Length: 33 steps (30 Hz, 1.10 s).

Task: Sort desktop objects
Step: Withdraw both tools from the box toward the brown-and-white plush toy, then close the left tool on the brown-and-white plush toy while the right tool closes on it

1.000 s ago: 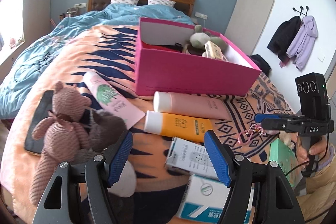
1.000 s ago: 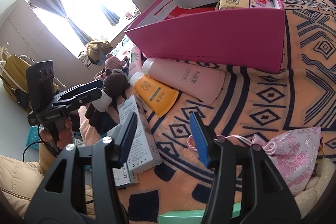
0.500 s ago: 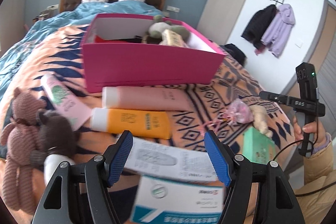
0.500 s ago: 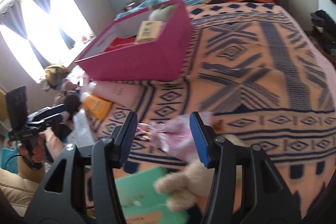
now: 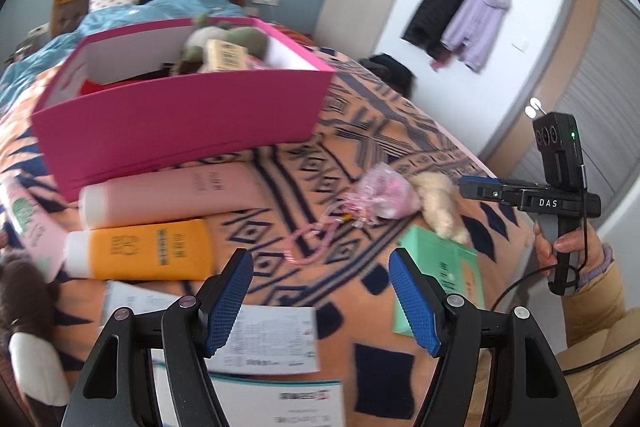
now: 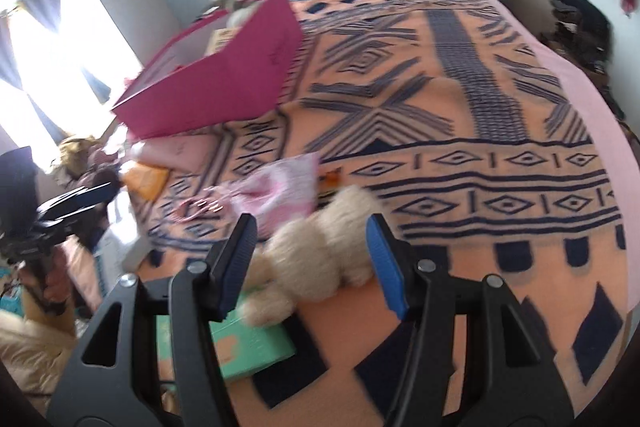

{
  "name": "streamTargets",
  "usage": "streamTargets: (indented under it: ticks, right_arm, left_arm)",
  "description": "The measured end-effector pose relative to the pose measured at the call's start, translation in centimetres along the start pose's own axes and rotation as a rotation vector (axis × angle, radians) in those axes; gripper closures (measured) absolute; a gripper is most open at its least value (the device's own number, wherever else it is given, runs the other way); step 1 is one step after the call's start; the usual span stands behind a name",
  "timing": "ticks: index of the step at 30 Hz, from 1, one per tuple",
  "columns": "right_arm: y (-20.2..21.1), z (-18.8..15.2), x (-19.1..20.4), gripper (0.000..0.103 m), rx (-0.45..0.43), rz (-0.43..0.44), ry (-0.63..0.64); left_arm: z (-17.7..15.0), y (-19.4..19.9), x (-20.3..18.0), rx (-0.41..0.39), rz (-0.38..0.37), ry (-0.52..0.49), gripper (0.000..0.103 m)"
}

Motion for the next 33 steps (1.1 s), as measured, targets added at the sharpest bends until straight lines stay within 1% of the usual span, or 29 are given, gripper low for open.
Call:
streamTargets:
  ticks: [4, 7, 8, 11, 13, 14, 15, 18, 20, 21, 23, 25, 27, 29, 30, 32, 33]
  right_arm:
    - [0.4, -1.1, 0.4, 0.044, 0.006, -0.011, -0.001]
    - [-0.1, -1.3, -0.2, 0.044, 0.006, -0.043, -0.025]
    - [-0.3, -1.2, -0.2, 0.044, 0.007, -0.035, -0.027]
    - [-0.7, -0.9, 1.6, 0.044, -0.001, 0.023, 0.011]
    - [-0.9, -0.4, 3.3, 0.044, -0.009, 0.074, 0.045]
    - [-1.1, -0.2, 3.9, 0.044, -0.009, 0.093, 0.055]
    - [-1.4, 0.1, 4.6, 0.044, -0.008, 0.11, 0.064]
    - [-2.6, 0.4, 5.9, 0.044, 0.007, 0.138, 0.08]
    - [-3.2, 0.4, 6.4, 0.044, 0.016, 0.156, 0.08]
    - [-3.5, 0.4, 6.8, 0.044, 0.021, 0.166, 0.081]
    - [-3.9, 0.5, 7.2, 0.044, 0.025, 0.173, 0.087]
    - [-4.1, 0.7, 7.7, 0.044, 0.026, 0.184, 0.095]
    - [-4.3, 1.0, 8.2, 0.044, 0.026, 0.196, 0.101]
    - [-4.5, 1.3, 8.9, 0.044, 0.031, 0.203, 0.12]
    - [-4.7, 1.4, 9.4, 0.044, 0.035, 0.208, 0.131]
    - [-4.9, 1.6, 10.3, 0.044, 0.039, 0.219, 0.153]
    - [-5.0, 1.7, 10.8, 0.044, 0.039, 0.227, 0.165]
  left_arm:
    - [-0.3, -1.6, -2.0, 0.045, -0.045, -0.043, 0.031]
    - [-0.8, -2.5, -3.2, 0.07, -0.053, -0.066, 0.031]
    - [-0.9, -2.6, -3.3, 0.071, -0.043, -0.073, 0.031]
    - [-0.9, -1.5, -2.0, 0.049, 0.024, -0.056, 0.031]
    - [-0.9, 0.3, 0.1, 0.011, 0.084, -0.007, 0.031]
    - [-1.0, 1.7, 1.9, -0.012, 0.135, 0.034, 0.031]
    - [-1.1, 2.6, 3.2, -0.023, 0.166, 0.066, 0.031]
    - [-1.9, 6.3, 8.1, -0.071, 0.298, 0.178, 0.031]
    - [-2.7, 8.7, 10.8, -0.096, 0.373, 0.238, 0.031]
    - [-3.0, 9.3, 11.8, -0.096, 0.402, 0.257, 0.031]
    - [-4.1, 10.2, 13.8, -0.069, 0.473, 0.287, 0.031]
    - [-5.1, 10.2, 15.0, -0.044, 0.497, 0.313, 0.031]
    - [-5.9, 9.6, 16.1, -0.013, 0.484, 0.353, 0.031]
    - [-6.7, 8.8, 16.9, 0.013, 0.503, 0.37, 0.031]
    - [-6.8, 8.6, 17.1, 0.015, 0.5, 0.378, 0.031]
    - [-7.0, 7.9, 17.1, 0.017, 0.468, 0.4, 0.034]
    - [-6.9, 7.8, 17.3, 0.014, 0.474, 0.4, 0.037]
Point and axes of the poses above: each gripper's, at about its wrist camera, not at the fingertips, and y roughly against the way its jaws point, x to its left, z to its top, the point moved 8 cm from there along -y, roughly the way its jaws point, and after that the axes turned 1 degree about -x, right-handed, at the moved point
